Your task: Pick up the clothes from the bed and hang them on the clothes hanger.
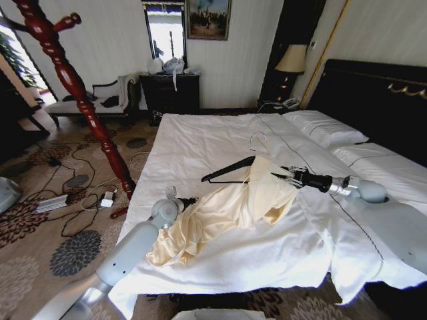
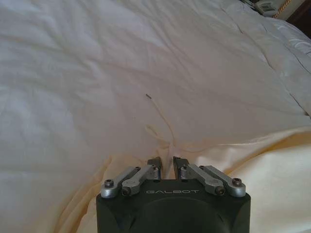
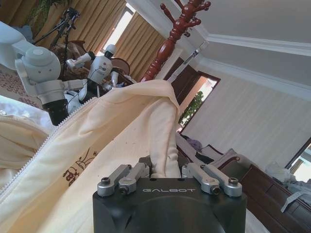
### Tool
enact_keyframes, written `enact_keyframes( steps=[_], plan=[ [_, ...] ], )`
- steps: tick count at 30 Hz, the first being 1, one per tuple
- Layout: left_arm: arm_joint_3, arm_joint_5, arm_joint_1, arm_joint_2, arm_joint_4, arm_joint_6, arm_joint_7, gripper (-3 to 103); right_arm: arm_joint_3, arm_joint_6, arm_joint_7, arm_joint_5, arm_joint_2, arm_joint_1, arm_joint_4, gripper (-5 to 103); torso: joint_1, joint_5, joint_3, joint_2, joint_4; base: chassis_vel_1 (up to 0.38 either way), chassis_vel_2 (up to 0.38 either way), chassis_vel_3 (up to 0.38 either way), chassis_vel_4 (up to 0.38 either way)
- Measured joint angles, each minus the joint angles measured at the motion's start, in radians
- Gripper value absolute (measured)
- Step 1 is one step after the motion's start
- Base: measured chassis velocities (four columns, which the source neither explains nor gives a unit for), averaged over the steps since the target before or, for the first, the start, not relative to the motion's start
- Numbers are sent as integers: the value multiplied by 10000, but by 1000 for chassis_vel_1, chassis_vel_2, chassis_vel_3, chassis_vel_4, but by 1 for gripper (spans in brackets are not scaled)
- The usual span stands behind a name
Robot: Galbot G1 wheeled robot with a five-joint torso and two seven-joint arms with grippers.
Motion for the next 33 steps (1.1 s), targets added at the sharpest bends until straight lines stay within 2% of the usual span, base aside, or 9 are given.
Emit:
enact_keyframes(
  steps=[5,9,13,14,16,25,33],
  plan=[
    [3,-64,29,9,-151,22,-45,13,-9,2,-4,-7,-2,0,-1,23,0,0,-1,0,-1,0,0,0,0],
    [-36,-157,35,25,-263,48,-114,26,-11,5,-6,-9,-40,-3,16,23,0,0,0,0,-1,0,0,0,0],
    [-94,-256,63,54,-391,98,-230,31,-6,9,-7,-9,-70,-24,38,23,0,0,-1,0,-1,0,0,0,0],
    [-156,-405,113,110,-601,130,-318,42,13,13,-8,-7,-92,-29,49,23,0,-1,-1,1,-1,0,0,0,0],
    [-208,-534,236,198,-909,160,-401,47,22,15,-8,2,-102,-29,75,23,0,-1,0,1,-1,0,0,0,0],
    [-499,-560,1061,550,-1818,187,-401,48,41,18,-8,6,-108,-31,86,23,0,-1,0,1,0,0,0,0,0],
    [-761,-315,1396,606,-1902,147,-230,48,35,18,-6,6,-86,-17,79,23,0,-2,0,1,0,0,0,0,0]
  ],
)
